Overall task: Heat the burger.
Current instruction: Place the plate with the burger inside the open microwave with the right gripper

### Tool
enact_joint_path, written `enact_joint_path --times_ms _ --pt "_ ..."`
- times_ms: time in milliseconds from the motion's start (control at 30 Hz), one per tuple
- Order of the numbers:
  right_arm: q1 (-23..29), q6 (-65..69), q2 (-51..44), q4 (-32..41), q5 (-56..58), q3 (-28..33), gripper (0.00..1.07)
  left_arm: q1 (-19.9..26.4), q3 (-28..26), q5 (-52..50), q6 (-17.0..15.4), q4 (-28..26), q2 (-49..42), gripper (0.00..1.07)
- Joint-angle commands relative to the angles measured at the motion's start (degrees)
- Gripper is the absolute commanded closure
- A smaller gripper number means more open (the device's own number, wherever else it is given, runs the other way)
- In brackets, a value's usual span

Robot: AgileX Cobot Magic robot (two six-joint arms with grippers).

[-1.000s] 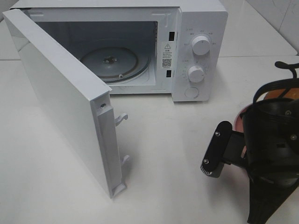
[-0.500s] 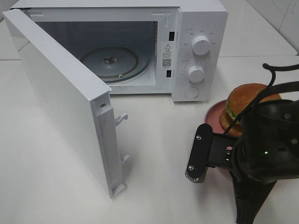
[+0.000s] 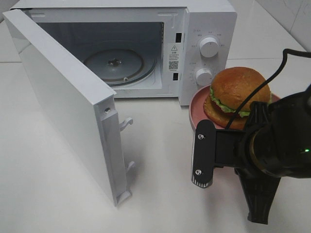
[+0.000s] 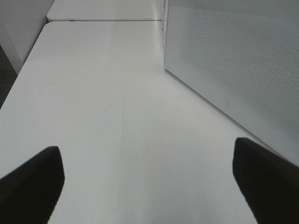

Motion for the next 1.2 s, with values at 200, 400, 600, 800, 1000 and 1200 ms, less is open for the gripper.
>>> enact_joint_path --times_ms 200,400,600,800,1000,1200 --pt "0.3 -9.7 -3.6 -2.6 0.6 0.0 1.07 0.3 0.2 -0.2 0.0 0.1 -1.1 0.17" --pt "0.3 -22.3 -6.3 -0.1 -0.6 0.0 1.07 0.3 0.2 -0.2 0.0 0.1 -1.1 0.17" --pt "0.0 -34.1 -8.8 4.9 -4.3 0.0 1.07 0.3 0.2 -0.2 0.0 0.1 -1.1 0.17" --pt "0.0 -43.4 -9.7 8.5 -5.0 0.0 1.07 0.3 0.2 -0.2 0.0 0.2 -1.1 0.17" --pt "-2.8 -47.6 -9.7 13.7 -8.1 0.0 1.07 0.3 0.2 -0.2 0.0 0.2 -1.1 0.17" --pt "-8.6 -53.7 -9.7 14.8 -14.4 0.0 1.07 0.3 0.2 -0.2 0.0 0.2 -1.1 0.17"
